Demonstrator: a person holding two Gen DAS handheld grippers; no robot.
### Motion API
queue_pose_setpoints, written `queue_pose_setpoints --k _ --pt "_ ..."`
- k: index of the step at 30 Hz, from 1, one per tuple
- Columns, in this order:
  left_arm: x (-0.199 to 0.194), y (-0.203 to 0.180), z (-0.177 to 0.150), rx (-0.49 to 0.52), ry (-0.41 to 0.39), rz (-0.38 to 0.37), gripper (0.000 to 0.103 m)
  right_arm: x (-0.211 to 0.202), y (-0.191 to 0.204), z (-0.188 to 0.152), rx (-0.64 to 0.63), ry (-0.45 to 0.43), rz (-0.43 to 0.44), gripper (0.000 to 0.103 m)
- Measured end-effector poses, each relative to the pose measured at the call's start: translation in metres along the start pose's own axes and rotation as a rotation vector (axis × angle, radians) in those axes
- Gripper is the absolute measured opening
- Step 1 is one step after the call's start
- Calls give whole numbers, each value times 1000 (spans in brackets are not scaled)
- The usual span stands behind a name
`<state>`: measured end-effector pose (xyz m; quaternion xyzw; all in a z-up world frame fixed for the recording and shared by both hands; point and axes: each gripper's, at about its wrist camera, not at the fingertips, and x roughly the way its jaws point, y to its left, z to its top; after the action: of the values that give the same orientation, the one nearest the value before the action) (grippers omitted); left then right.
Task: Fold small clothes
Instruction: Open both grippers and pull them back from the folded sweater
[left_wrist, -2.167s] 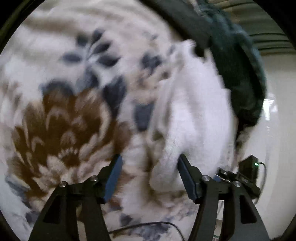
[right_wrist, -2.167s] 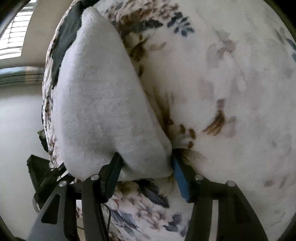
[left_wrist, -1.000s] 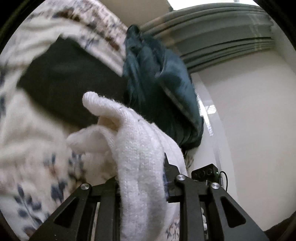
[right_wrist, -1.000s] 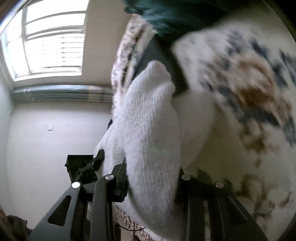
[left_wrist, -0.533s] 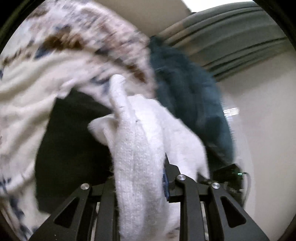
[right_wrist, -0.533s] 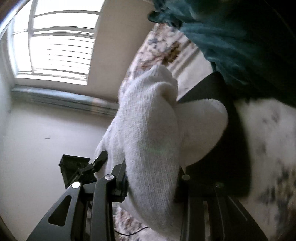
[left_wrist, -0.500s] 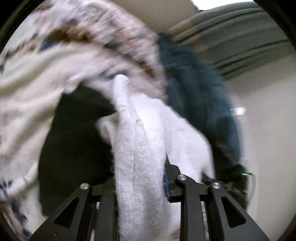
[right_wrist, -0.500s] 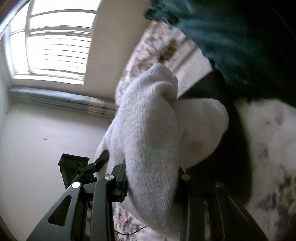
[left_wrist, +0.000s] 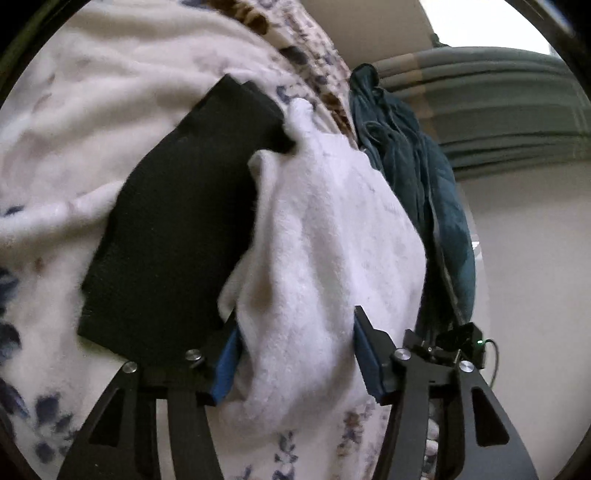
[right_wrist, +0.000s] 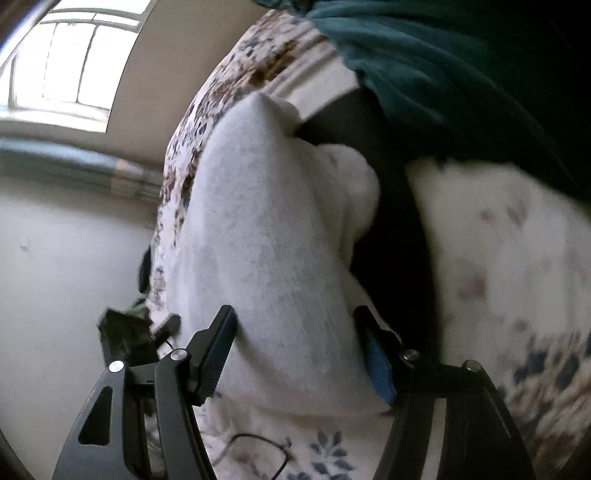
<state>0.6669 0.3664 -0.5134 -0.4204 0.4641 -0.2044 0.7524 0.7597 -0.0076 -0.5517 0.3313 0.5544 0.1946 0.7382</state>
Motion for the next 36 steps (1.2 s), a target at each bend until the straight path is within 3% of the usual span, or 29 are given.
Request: queue_pose_setpoints --k 2,4,10,13,15,16,18,20,22,24,27,30,36 --pt "3 -9 5 39 -20 2 23 -5 -4 -6 5 -32 -9 42" --pt "5 -15 20 55 -49 2 12 -9 -7 -11 14 -66 -40 35" --pt "10 -24 37 90 -36 80 13 -2 -14 -20 36 -86 -85 36" --pt "-2 -33 27 111 -47 150 32 -14 0 -23 37 -92 -93 55" --pt "-12 -42 14 167 -84 220 58 -24 6 -29 30 -105 -120 56" --pt "-19 -46 5 197 -100 251 64 -30 14 -33 11 -118 -145 60" --pt "-30 -55 -12 242 -135 348 68 -41 29 -44 -51 -147 -231 66" --pt "-33 -64 -29 284 -141 458 68 -46 47 -58 -138 -164 -377 86" --pt "-34 -75 -48 323 -137 570 76 -49 61 -70 -208 -183 -491 103" --pt "-36 -85 -63 358 -139 639 85 -53 76 -87 -292 -224 -620 103" --pt "-41 -99 -77 391 -140 713 85 -64 91 -107 -350 -264 -724 103" --pt "-53 -123 -86 411 -148 790 94 -83 109 -121 -377 -309 -787 103" --pt "-96 -188 -111 465 -205 810 95 -146 155 -156 -389 -362 -816 103"
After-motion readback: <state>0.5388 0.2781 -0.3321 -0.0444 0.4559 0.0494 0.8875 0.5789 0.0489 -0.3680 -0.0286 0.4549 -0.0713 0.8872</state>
